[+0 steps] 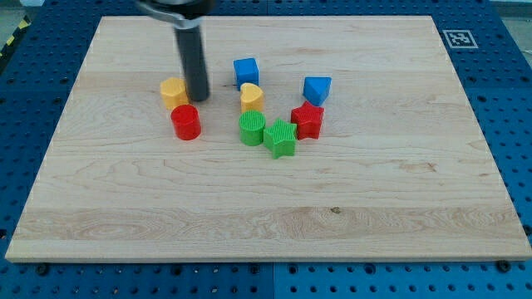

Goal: Push the yellow blocks in opposite directions

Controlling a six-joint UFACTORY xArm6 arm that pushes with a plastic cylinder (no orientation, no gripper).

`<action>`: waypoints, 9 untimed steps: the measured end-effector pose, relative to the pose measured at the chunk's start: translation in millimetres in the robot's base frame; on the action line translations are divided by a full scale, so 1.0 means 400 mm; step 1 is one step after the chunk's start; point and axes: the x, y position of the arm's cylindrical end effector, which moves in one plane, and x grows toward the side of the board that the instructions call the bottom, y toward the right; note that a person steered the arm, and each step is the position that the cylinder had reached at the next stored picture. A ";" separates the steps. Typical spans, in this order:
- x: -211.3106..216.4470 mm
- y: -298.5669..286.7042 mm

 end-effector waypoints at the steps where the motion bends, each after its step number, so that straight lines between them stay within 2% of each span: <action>1: -0.064 -0.052; 2: -0.088 -0.046; 7: 0.090 0.188; 9: 0.118 0.271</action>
